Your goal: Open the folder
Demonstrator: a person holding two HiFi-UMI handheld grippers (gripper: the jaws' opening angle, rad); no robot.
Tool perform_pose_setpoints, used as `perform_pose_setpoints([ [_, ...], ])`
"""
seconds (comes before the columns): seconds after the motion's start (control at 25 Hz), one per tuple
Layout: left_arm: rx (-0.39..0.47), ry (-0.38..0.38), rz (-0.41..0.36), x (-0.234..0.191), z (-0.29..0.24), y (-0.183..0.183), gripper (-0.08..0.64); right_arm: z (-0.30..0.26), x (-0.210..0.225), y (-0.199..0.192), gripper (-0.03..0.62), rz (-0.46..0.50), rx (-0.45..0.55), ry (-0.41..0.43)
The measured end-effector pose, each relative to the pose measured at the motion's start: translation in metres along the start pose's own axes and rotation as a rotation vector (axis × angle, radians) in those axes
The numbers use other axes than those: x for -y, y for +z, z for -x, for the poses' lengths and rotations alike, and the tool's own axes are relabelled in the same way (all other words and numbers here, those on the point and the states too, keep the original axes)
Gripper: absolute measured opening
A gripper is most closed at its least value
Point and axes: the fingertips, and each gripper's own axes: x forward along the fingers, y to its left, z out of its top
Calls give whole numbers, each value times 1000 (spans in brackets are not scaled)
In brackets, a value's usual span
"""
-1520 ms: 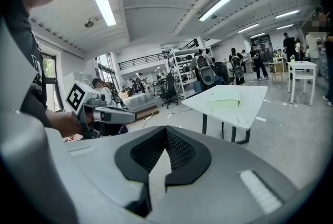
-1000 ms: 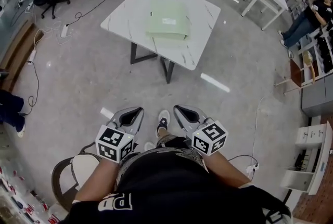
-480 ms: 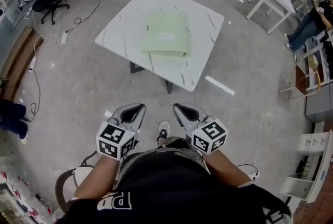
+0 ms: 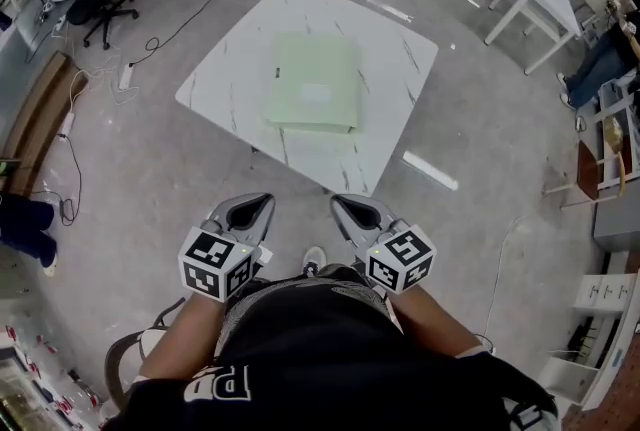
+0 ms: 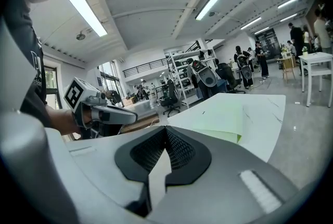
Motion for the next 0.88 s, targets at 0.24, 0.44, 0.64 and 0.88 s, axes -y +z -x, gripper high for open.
perform_pose_setpoints([
  [0.24,-9,27,-10,-10,-18,7,63,-9,23,1,0,-6,-11,7],
  [0.44,-17,44,14,-22,-24,10,63,-15,31,1,0,-25,-25,7],
  [0.64,-13,26,30,-37,-35,14,63,-28,41,3,0,-24,-35,-11],
  [0.88,-22,-6,15,-70,-63,31,63,-50,59,14,0,-11,-49,-60],
])
